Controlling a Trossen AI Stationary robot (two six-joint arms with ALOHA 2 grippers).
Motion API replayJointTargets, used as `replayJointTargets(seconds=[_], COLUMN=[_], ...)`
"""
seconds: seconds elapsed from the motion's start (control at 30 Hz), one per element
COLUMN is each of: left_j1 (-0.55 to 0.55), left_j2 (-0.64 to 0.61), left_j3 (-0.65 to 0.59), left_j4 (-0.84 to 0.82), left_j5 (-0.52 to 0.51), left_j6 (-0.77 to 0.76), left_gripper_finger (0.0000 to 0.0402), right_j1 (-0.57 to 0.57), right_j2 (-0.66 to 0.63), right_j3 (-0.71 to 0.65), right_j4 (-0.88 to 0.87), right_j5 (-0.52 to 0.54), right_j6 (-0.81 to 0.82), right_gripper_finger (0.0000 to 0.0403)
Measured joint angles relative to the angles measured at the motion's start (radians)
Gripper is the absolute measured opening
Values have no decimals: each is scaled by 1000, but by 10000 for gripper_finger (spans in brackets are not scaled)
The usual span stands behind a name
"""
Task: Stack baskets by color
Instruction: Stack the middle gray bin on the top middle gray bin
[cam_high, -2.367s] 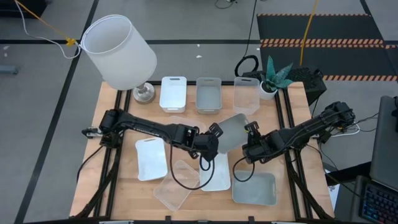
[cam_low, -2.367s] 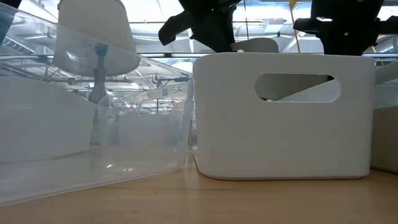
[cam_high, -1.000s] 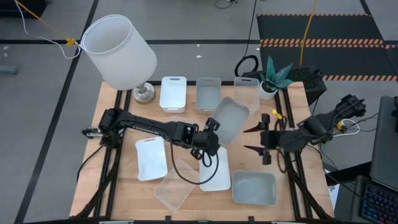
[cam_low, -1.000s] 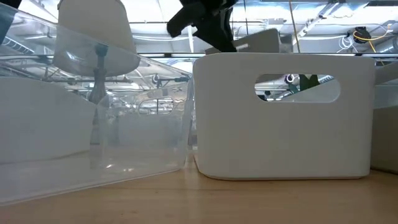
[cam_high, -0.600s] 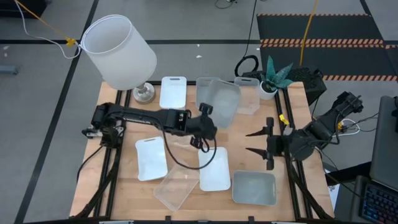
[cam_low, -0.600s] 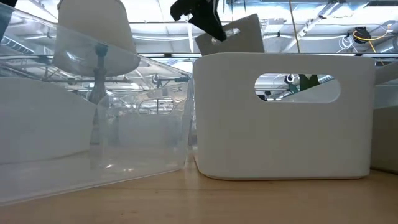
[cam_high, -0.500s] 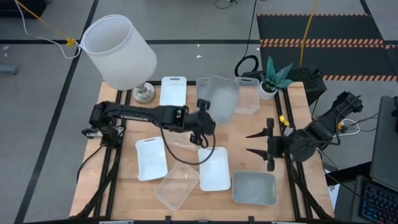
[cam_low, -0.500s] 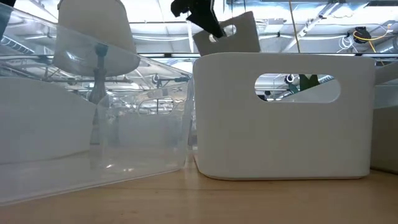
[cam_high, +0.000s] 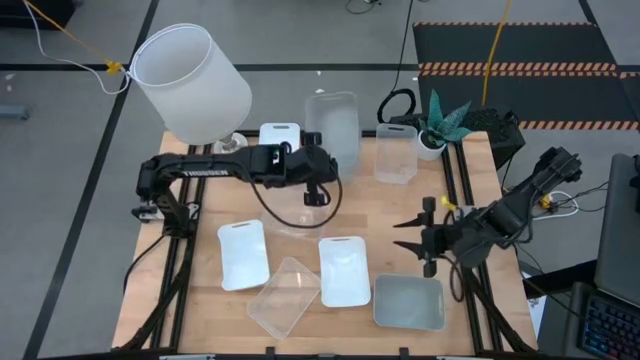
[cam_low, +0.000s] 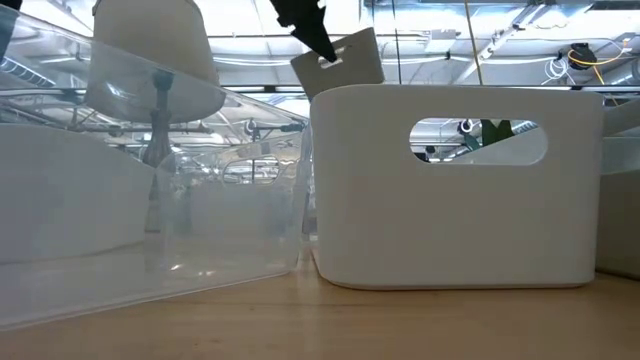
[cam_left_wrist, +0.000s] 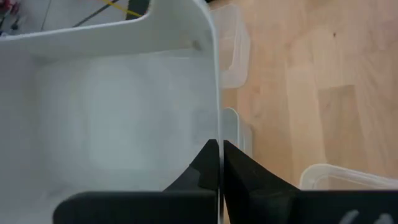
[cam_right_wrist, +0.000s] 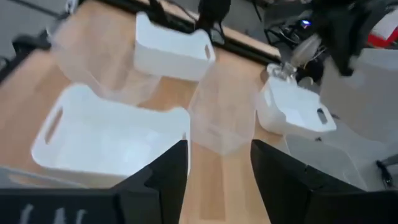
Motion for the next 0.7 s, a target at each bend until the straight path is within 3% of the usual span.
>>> replayJointTargets(seconds=[0.37, 0.47, 0.7], left_j1=[153, 184, 201], left_j2=[1, 1, 2], left_j3=[0, 0, 6], left_j4=[8, 8, 33], left_j5=[89, 146, 164], left_j6=[37, 37, 86], left_gripper_finger=[4, 3, 3], right_j1=[-25, -46, -97], right_j2=[-5, -4, -13], right_j3=[-184, -220, -230], right_j4=[51, 48, 70], right_j5=[276, 281, 277], right_j6=[-24, -55, -169], right_gripper_finger=[148, 148, 148])
